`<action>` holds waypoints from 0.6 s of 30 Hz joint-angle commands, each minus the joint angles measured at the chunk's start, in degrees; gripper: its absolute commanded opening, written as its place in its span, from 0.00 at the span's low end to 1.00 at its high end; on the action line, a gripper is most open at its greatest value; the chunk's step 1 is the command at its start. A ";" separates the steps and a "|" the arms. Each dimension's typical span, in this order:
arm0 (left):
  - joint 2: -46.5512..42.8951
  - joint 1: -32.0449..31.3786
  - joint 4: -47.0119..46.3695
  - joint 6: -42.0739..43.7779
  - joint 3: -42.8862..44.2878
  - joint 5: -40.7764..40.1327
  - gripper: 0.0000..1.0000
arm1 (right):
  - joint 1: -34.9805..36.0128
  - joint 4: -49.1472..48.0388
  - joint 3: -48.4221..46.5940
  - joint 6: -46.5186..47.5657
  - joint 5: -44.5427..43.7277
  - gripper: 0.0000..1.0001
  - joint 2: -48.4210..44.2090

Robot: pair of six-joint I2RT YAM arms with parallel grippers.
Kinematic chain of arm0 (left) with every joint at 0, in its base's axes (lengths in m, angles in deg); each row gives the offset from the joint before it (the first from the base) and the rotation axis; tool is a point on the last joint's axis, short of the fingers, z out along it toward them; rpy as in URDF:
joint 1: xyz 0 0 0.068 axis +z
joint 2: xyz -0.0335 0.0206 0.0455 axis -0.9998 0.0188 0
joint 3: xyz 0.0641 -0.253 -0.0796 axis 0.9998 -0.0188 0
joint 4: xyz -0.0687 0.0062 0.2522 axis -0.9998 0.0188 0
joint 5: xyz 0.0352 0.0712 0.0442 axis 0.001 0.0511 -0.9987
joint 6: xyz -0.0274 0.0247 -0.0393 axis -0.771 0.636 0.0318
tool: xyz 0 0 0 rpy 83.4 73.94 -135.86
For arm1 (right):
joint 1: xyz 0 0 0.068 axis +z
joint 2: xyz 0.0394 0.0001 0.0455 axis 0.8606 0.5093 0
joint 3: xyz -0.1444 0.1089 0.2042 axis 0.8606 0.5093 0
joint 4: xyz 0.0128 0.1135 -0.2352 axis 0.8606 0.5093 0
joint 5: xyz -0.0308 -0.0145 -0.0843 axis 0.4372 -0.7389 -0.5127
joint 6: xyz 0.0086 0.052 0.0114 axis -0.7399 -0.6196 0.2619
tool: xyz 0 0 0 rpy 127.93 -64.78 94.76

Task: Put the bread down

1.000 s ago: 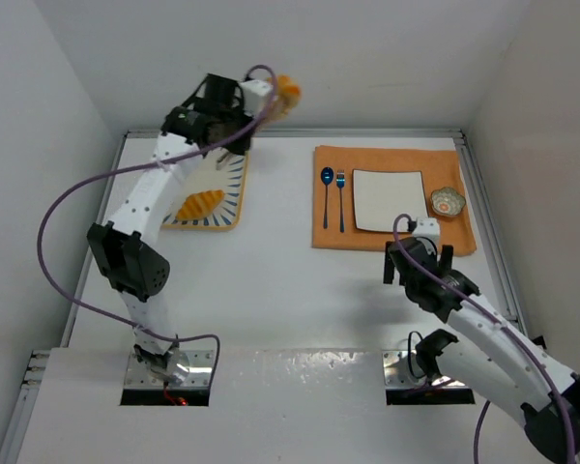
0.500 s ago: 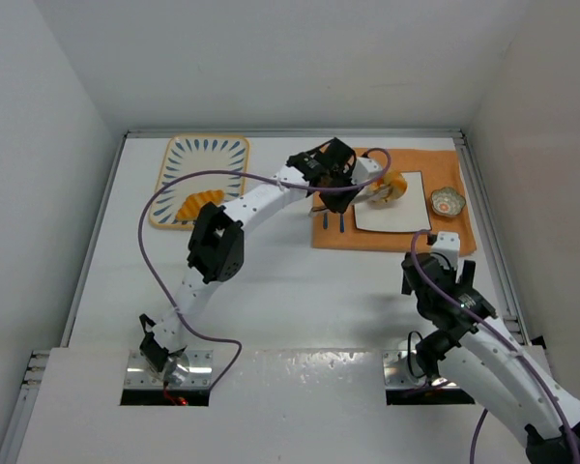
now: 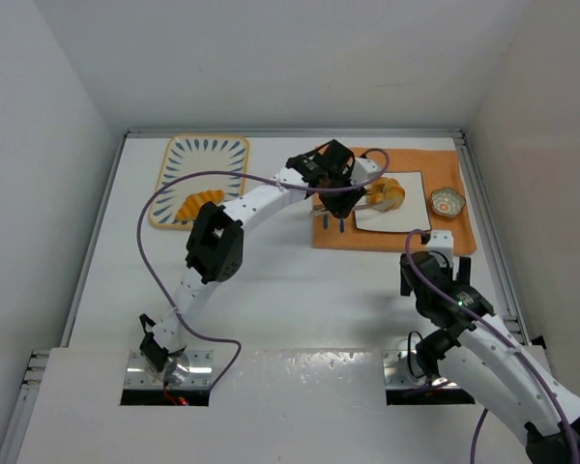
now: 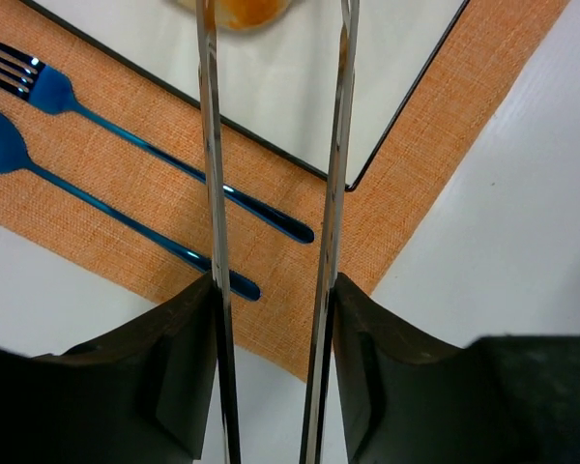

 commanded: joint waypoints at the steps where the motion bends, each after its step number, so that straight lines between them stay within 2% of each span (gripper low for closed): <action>1: -7.25 0.77 -2.43 -1.31 3.01 1.46 0.52 | -0.31 -2.34 -2.76 1.15 2.68 0.99 0.68; 8: -15.31 3.67 -2.43 -3.78 5.12 3.39 0.50 | -0.14 -1.81 -3.21 0.62 5.76 0.99 -0.20; 11: -20.07 7.35 -1.47 -4.39 1.88 3.40 0.49 | -0.23 -1.99 -3.55 0.27 6.64 0.99 -0.20; 14: -27.45 12.97 4.50 -1.32 -4.35 1.12 0.49 | -0.14 -2.07 -4.26 0.62 9.36 0.99 0.15; 17: -37.37 21.05 7.86 1.84 -17.69 -1.17 0.50 | 0.21 -3.30 -3.74 1.24 11.13 0.99 1.12; 18: -39.92 23.16 9.25 3.15 -25.13 -1.18 0.54 | 0.04 -3.57 -3.47 1.33 11.56 0.99 1.38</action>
